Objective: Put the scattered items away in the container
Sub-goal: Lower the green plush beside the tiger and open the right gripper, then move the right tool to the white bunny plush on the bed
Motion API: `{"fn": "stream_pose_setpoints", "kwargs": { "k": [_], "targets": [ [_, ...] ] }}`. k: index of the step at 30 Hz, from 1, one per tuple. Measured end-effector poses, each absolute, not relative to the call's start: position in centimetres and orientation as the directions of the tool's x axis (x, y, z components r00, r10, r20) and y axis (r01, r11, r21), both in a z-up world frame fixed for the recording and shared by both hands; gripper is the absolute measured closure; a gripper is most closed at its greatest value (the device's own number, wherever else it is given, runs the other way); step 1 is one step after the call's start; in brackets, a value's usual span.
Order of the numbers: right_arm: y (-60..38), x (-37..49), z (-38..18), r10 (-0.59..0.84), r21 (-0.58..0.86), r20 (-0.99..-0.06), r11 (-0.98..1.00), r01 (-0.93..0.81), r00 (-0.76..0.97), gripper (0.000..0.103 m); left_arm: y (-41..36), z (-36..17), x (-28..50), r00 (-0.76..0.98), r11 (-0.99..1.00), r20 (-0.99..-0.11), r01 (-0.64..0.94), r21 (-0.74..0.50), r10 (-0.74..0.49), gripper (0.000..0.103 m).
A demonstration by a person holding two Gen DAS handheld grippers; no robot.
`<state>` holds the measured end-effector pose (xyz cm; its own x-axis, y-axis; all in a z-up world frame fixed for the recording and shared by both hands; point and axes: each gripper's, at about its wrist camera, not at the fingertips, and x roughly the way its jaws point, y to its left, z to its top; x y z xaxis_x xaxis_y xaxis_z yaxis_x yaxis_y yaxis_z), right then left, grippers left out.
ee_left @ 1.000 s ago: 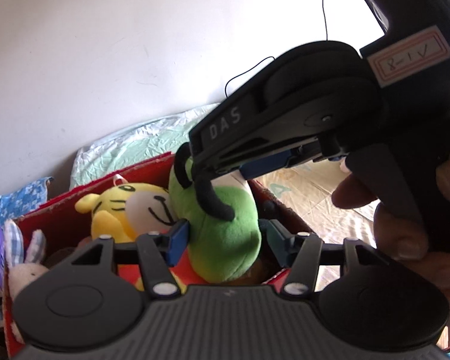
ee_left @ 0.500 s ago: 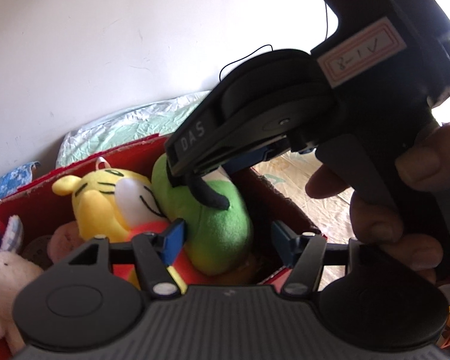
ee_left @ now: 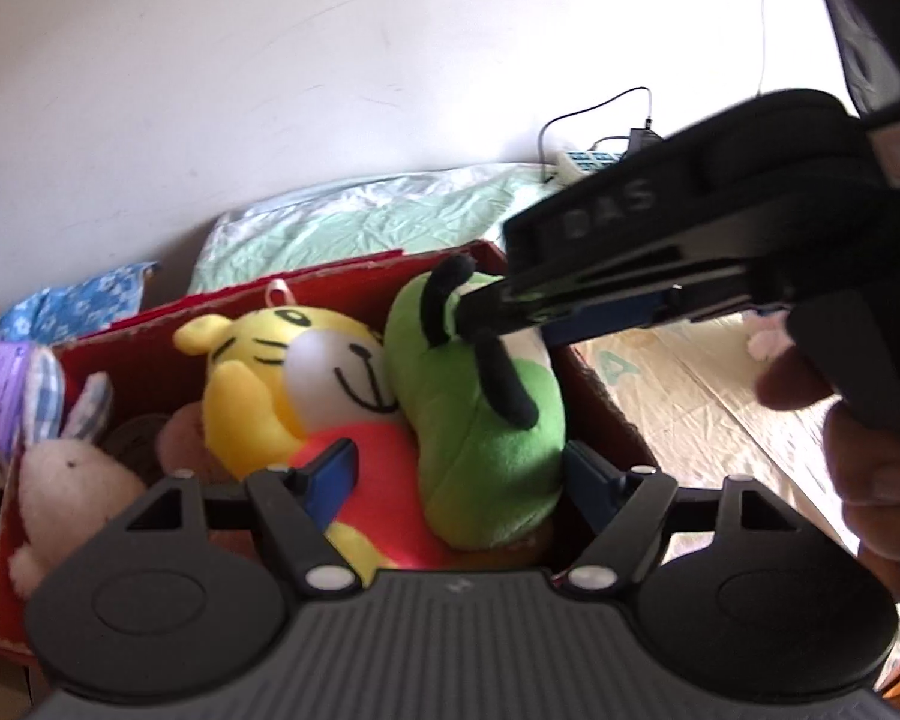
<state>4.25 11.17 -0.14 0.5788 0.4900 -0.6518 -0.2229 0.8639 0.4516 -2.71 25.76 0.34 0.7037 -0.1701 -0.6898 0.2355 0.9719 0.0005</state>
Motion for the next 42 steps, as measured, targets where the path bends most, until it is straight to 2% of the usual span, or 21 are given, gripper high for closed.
{"fn": "stream_pose_setpoints", "kwargs": {
  "k": [7,18,23,27,33,35,42],
  "targets": [
    [9.7,3.3,0.5,0.531,0.481,-0.631,0.840,-0.252,0.565,0.058,25.3,0.9,-2.3,0.713,0.990,-0.693,0.144,0.004,-0.101,0.030],
    [7.4,2.4,0.6,0.576,0.509,-0.616,0.812,-0.287,0.537,0.057,23.9,1.6,-1.9,0.674,1.000,-0.739,0.019,0.014,-0.003,0.029],
    [6.1,2.0,0.6,0.586,0.518,-0.608,0.804,-0.293,0.535,0.052,23.0,2.1,-2.0,0.665,1.000,-0.746,-0.016,0.023,0.028,0.029],
    [4.9,1.7,0.4,0.589,0.521,-0.605,0.802,-0.293,0.536,0.052,22.2,2.2,-2.0,0.659,0.999,-0.751,-0.034,0.042,0.055,0.029],
    [2.5,1.3,0.0,0.580,0.525,-0.605,0.806,-0.274,0.546,0.052,20.7,3.2,-2.5,0.667,0.993,-0.737,-0.063,0.095,0.113,0.023],
    [1.6,1.3,-0.3,0.572,0.526,-0.607,0.809,-0.261,0.551,0.052,19.9,3.8,-2.6,0.679,0.990,-0.721,-0.070,0.121,0.136,0.016],
    [-2.6,1.0,-1.7,0.533,0.531,-0.629,0.826,-0.187,0.566,0.050,16.4,5.1,-2.8,0.717,0.988,-0.684,-0.042,0.151,0.135,0.013]
  ]
}}
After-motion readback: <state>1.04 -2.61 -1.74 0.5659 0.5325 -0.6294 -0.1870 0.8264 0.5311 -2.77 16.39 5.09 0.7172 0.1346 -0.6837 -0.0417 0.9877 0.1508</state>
